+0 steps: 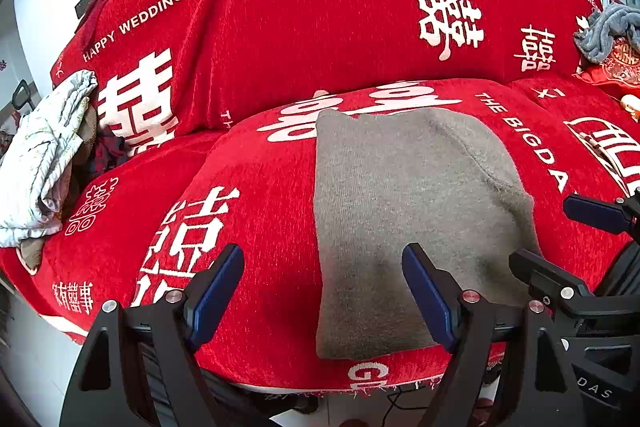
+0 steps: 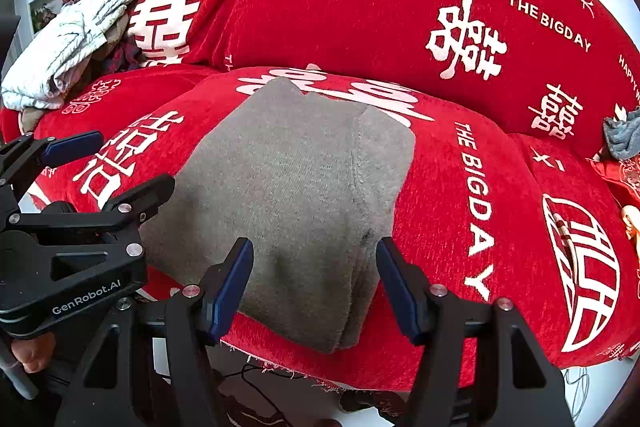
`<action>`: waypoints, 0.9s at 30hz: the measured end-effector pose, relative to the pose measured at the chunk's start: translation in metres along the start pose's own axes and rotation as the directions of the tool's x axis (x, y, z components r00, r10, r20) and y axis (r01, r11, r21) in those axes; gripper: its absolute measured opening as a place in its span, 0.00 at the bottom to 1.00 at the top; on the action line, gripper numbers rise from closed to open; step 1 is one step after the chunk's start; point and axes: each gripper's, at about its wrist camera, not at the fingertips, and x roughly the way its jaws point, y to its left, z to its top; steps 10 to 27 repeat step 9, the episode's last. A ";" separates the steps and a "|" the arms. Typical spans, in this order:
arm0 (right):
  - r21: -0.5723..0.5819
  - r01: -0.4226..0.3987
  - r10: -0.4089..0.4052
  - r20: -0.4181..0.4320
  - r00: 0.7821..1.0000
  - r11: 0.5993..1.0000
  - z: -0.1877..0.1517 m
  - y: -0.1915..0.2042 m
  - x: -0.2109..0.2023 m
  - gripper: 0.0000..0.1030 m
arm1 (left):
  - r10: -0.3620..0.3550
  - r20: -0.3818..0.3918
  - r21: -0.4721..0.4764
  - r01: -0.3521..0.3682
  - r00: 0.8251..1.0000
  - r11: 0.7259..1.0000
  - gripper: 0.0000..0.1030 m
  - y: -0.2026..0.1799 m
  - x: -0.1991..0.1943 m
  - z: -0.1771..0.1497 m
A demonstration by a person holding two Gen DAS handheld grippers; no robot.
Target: Fold small clothes
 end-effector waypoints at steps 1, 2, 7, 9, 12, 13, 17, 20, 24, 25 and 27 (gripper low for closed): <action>0.000 -0.001 0.001 -0.001 1.000 1.000 0.000 0.000 0.000 0.65 | -0.001 -0.002 -0.001 0.001 1.000 1.000 0.80 0.000 0.000 0.000; 0.000 -0.001 0.001 -0.001 1.000 1.000 0.000 0.000 0.000 0.65 | -0.002 -0.003 -0.001 0.002 1.000 1.000 0.80 0.000 0.000 0.000; 0.001 0.000 0.000 -0.002 1.000 1.000 -0.001 0.000 0.000 0.65 | -0.001 -0.009 -0.002 0.001 1.000 1.000 0.80 0.000 0.001 0.001; 0.002 -0.001 0.001 -0.003 1.000 1.000 0.000 0.000 0.000 0.65 | 0.000 -0.010 -0.001 0.000 1.000 1.000 0.80 0.000 0.001 0.001; 0.002 -0.001 0.001 -0.003 1.000 1.000 0.000 0.000 0.000 0.65 | 0.000 -0.010 -0.001 0.000 1.000 1.000 0.80 0.000 0.001 0.001; 0.002 -0.001 0.001 -0.003 1.000 1.000 0.000 0.000 0.000 0.65 | 0.000 -0.010 -0.001 0.000 1.000 1.000 0.80 0.000 0.001 0.001; 0.002 -0.001 0.001 -0.003 1.000 1.000 0.000 0.000 0.000 0.65 | 0.000 -0.010 -0.001 0.000 1.000 1.000 0.80 0.000 0.001 0.001; 0.002 -0.001 0.001 -0.003 1.000 1.000 0.000 0.000 0.000 0.65 | 0.000 -0.010 -0.001 0.000 1.000 1.000 0.80 0.000 0.001 0.001; 0.002 -0.001 0.001 -0.003 1.000 1.000 0.000 0.000 0.000 0.65 | 0.000 -0.010 -0.001 0.000 1.000 1.000 0.80 0.000 0.001 0.001; 0.002 -0.001 0.001 -0.003 1.000 1.000 0.000 0.000 0.000 0.65 | 0.000 -0.010 -0.001 0.000 1.000 1.000 0.80 0.000 0.001 0.001; 0.002 -0.001 0.001 -0.003 1.000 1.000 0.000 0.000 0.000 0.65 | 0.000 -0.010 -0.001 0.000 1.000 1.000 0.80 0.000 0.001 0.001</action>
